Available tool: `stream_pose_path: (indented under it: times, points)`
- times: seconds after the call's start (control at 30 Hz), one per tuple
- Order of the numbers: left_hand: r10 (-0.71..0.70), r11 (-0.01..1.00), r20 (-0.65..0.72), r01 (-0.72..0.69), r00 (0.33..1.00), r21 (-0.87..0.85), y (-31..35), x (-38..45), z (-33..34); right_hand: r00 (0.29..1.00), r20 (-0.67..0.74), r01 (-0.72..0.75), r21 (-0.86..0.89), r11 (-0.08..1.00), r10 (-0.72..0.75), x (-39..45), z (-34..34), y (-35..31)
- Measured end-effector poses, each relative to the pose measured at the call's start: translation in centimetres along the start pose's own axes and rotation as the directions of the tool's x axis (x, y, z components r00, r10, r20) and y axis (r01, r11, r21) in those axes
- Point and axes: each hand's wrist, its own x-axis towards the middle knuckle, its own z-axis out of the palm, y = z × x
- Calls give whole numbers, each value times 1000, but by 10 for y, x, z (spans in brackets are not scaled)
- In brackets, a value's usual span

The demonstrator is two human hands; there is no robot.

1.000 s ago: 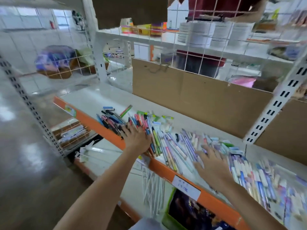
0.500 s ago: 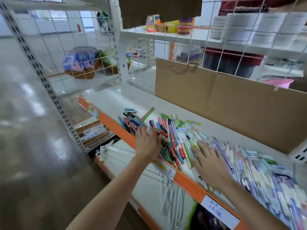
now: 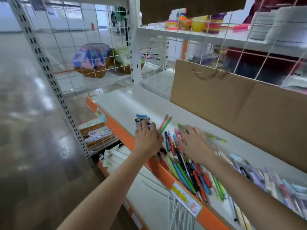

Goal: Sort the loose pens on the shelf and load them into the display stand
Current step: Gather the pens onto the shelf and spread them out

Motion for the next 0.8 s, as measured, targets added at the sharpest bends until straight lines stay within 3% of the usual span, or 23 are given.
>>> stream_pose_path:
  times: [0.1,0.4,0.5,0.63,0.8]
  points:
    - [12,998,-16,-12,1000,-56,-26,31,-3,998,53,34,5,999,-34,40,12,-7]
    - [23,1000,310,-26,951,7,-77,91,-7,975,187,130,-52,990,-118,92,22,-23]
    - [34,996,269,-10,963,-89,-67,76,-3,989,127,83,-101,991,-70,79,19,-19]
    - [75,996,228,-62,971,-67,-36,47,3,997,63,60,-150,987,-51,53,17,-9]
    - [185,959,219,-128,958,-254,-23,39,10,1000,1,23,-34,999,-23,45,5,-4]
